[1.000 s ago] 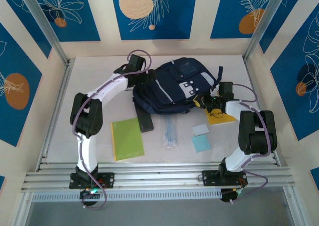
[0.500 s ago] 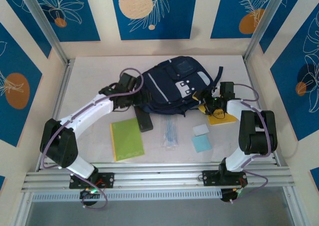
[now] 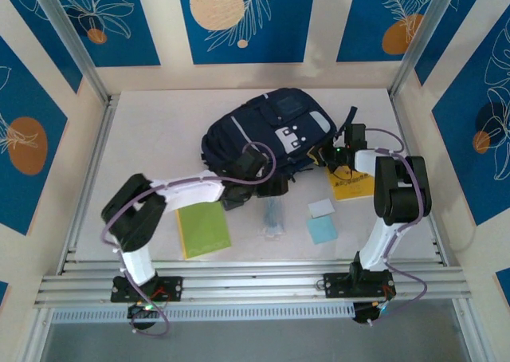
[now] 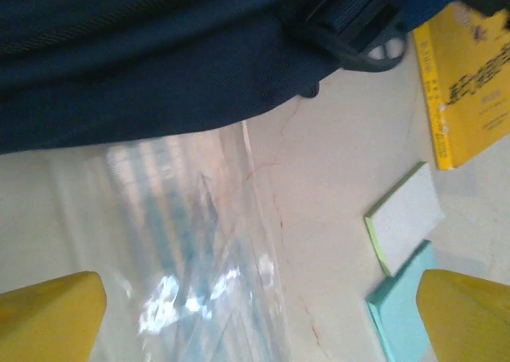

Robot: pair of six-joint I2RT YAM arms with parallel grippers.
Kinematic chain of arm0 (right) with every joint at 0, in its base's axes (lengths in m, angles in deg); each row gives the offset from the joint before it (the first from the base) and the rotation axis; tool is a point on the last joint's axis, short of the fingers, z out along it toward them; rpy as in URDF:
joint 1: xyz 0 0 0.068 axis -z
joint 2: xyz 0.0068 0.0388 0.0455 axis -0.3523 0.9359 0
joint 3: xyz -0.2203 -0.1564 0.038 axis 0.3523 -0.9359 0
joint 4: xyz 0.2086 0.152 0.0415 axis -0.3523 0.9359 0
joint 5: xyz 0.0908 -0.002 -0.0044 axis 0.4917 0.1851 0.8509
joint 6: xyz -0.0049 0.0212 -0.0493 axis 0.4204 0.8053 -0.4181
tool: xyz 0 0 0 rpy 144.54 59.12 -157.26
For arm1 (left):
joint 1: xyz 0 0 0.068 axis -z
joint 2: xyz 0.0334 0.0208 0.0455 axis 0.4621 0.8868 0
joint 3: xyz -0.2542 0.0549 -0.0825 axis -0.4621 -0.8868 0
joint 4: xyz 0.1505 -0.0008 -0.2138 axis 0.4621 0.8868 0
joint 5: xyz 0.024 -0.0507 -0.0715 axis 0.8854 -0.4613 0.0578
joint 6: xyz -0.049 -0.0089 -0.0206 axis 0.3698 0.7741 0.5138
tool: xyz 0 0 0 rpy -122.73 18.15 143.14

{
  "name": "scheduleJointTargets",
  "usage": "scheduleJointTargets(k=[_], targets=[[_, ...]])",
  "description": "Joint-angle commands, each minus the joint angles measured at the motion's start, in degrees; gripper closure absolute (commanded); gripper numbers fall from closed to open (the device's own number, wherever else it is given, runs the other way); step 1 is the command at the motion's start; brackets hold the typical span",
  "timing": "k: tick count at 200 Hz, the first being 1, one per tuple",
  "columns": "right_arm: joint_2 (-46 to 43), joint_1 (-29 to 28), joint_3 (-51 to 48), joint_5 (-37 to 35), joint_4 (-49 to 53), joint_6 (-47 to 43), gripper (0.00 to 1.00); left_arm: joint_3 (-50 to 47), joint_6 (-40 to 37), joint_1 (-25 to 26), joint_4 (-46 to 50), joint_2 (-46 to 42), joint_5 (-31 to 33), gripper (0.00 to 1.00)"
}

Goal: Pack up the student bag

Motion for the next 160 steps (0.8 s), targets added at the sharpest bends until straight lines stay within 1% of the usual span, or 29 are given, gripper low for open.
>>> scheduleJointTargets(k=[1,10,20,34,41,75,85,103,114,125,151,160], targets=[[-7.16,-0.86,-2.05,5.80,-1.21,4.89,1.00,3.92,-2.17,-0.26,-7.81,5.38,-0.43,0.01],[-9.29,-1.08,-2.97,6.06,-0.17,5.93,1.00,6.12,-4.60,-0.33,-7.06,7.11,0.54,0.02],[-11.54,-1.30,-3.55,5.74,1.52,6.57,1.00,8.73,-8.06,-0.48,-4.93,8.34,3.26,0.02],[-14.16,-1.18,-4.26,5.44,3.18,7.93,1.00,11.22,-13.31,-1.13,-3.80,9.12,6.56,0.03],[-15.29,-1.13,-4.32,5.70,4.09,8.34,1.00,12.23,-15.44,-1.78,-3.53,9.17,7.17,0.03],[-17.37,-1.39,-3.45,5.66,7.88,11.18,1.00,17.82,-24.46,-5.74,-1.31,8.88,5.60,0.06],[-17.13,-1.39,-2.95,6.11,7.65,12.65,1.00,19.71,-26.87,-6.72,-0.15,8.73,3.86,0.07],[-16.52,-1.39,-1.78,6.68,6.67,16.05,1.00,24.04,-30.40,-7.55,4.07,9.62,2.57,0.07],[-15.91,-1.39,-0.58,6.86,5.71,17.89,1.00,26.81,-31.44,-7.64,6.99,10.72,1.96,0.07],[-15.16,-1.56,1.27,6.91,5.95,18.70,1.00,29.05,-31.19,-7.66,9.02,11.71,0.06,0.08],[-13.12,-1.81,4.65,6.43,6.45,20.55,1.00,31.56,-25.58,-7.57,10.95,12.99,-4.86,0.20],[-12.41,-1.82,4.97,6.35,5.99,21.37,1.00,31.60,-23.82,-7.32,11.19,12.81,-4.96,0.21]])
